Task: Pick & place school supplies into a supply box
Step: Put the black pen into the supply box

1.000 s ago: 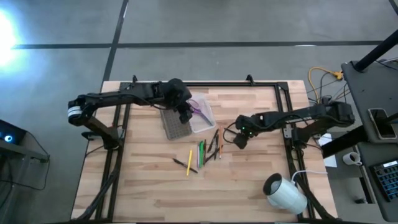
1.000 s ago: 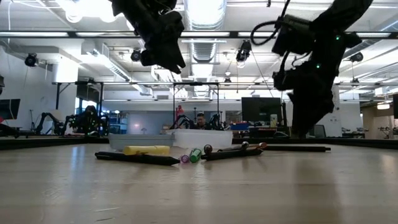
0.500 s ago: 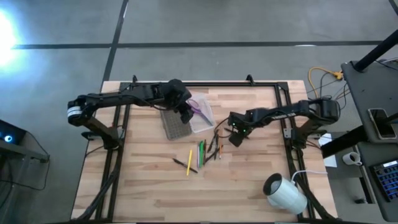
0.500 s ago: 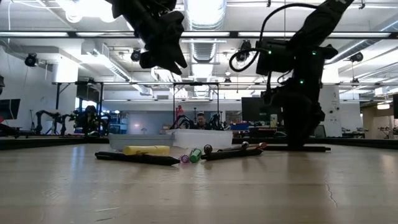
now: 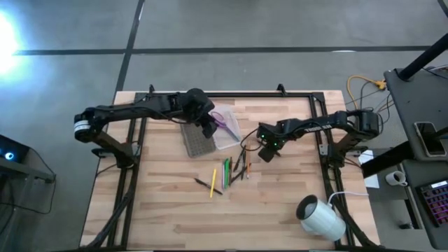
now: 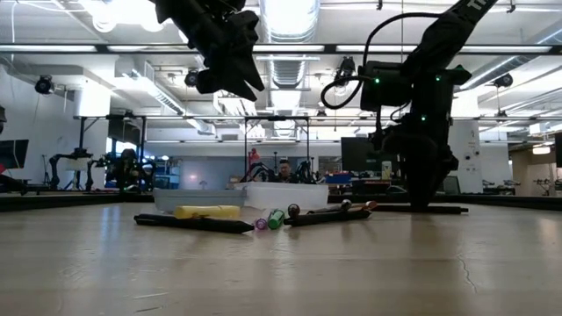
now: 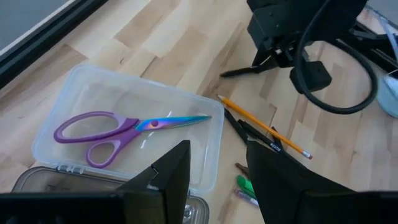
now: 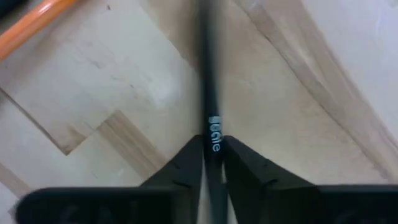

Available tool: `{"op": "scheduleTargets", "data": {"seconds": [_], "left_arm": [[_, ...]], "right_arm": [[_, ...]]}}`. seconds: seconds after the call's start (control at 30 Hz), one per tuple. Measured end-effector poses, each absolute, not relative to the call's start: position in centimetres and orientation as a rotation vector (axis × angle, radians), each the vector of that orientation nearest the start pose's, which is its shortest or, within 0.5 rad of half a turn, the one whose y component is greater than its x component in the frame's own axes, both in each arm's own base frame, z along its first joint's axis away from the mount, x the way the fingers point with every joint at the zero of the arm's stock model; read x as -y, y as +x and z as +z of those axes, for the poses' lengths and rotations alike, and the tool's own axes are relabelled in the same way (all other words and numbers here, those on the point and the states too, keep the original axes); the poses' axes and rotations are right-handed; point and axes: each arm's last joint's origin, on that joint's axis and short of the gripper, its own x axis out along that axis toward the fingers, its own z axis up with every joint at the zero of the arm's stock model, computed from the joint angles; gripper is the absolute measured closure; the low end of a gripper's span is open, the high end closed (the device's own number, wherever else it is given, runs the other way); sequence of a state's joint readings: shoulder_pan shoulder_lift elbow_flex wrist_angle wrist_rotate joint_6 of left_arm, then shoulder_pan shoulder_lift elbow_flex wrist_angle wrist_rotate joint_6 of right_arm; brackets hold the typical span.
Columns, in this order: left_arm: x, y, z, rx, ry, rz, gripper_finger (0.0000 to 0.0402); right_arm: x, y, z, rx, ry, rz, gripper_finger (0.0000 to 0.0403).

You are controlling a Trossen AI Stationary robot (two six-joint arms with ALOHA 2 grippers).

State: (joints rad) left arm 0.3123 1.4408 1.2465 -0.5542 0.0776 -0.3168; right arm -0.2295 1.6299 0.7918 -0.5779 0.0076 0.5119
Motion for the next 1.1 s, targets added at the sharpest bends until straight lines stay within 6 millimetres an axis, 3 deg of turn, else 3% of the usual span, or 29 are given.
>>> {"op": "scheduleTargets", "data": {"seconds": [0.07,0.27,0.57,0.83,1.1], "left_arm": [[-9.2,29.3,31.2,-0.694,-0.446,0.340,0.0260],[-9.2,29.1,31.0,-0.718,-0.450,0.343,0.0260],[-8.9,28.2,29.6,-0.767,-0.514,0.375,0.0260],[-7.9,25.0,29.3,-0.701,-0.603,0.444,0.0260],[-6.8,21.2,28.6,-0.456,-0.755,0.472,0.0260]], "right_arm": [[5.9,25.2,13.0,-1.334,0.581,-0.557,0.0380],[5.9,25.3,13.7,-1.285,0.656,-0.571,0.0384],[6.6,26.5,16.5,-0.989,0.877,-0.536,0.0386],[8.8,28.6,19.7,-0.617,1.058,-0.436,0.0387],[12.2,32.2,20.7,-0.577,1.042,-0.371,0.0387]]}}
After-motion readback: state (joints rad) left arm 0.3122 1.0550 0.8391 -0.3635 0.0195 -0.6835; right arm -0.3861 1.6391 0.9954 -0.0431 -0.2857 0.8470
